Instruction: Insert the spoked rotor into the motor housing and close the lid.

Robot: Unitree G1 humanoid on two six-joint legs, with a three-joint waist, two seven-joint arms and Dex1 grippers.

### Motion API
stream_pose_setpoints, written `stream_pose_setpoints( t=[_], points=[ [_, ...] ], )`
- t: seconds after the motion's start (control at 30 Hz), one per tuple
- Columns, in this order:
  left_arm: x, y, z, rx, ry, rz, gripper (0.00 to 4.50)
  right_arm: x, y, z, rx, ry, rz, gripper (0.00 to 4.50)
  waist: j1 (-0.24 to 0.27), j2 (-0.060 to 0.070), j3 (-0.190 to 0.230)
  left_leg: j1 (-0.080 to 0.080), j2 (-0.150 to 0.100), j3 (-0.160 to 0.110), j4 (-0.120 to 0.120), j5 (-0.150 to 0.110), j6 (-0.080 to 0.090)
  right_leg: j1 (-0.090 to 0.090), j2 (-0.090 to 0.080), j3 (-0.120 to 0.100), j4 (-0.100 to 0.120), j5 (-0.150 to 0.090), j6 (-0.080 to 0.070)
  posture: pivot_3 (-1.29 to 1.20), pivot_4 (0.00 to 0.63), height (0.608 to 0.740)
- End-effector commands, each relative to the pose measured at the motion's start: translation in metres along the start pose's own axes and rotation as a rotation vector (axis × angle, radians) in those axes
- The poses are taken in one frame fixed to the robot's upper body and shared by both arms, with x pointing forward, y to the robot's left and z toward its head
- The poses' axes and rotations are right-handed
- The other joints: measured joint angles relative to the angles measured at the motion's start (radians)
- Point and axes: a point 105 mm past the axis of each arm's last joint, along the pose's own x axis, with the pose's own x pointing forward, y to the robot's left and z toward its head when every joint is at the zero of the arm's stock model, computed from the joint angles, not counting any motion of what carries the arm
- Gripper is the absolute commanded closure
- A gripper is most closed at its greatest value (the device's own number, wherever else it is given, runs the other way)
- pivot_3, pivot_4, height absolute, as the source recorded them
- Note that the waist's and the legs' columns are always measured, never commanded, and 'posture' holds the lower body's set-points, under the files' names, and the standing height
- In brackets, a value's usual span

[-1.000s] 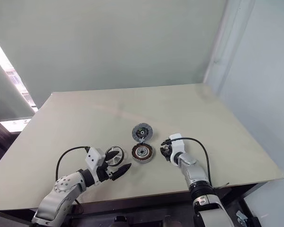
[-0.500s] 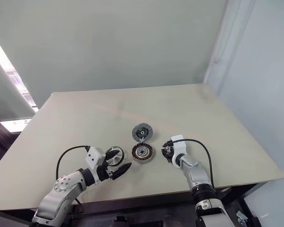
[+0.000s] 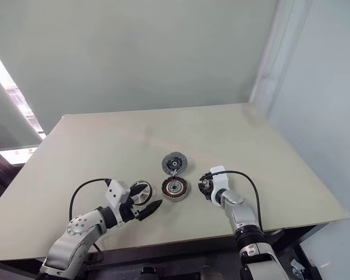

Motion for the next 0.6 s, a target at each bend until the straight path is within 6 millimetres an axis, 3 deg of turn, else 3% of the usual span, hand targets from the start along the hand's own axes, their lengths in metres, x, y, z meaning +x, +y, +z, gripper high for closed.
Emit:
stream_pose_setpoints(
  t=[0.03, 0.6],
  points=[
    [0.0007, 0.0005, 0.0129, 0.040, -0.038, -0.002, 0.00, 0.0033, 0.0004, 0.0096, -0.017, -0.022, -0.002, 1.86, 0.000, 0.000, 0.000, 0.000, 0.000, 0.000, 0.000, 0.000, 0.000, 0.000, 0.000, 0.000, 0.000, 0.000, 0.000, 0.00, 0.000, 0.740],
    [0.0012, 0.0001, 0.0138, 0.043, -0.038, -0.002, 0.00, 0.0090, 0.0063, 0.0109, -0.032, -0.025, 0.017, 1.86, -0.003, 0.000, 0.000, 0.001, 0.000, 0.001, 0.000, 0.000, 0.000, 0.000, 0.000, 0.001, 0.001, 0.000, 0.000, 0.00, 0.000, 0.740]
  ],
)
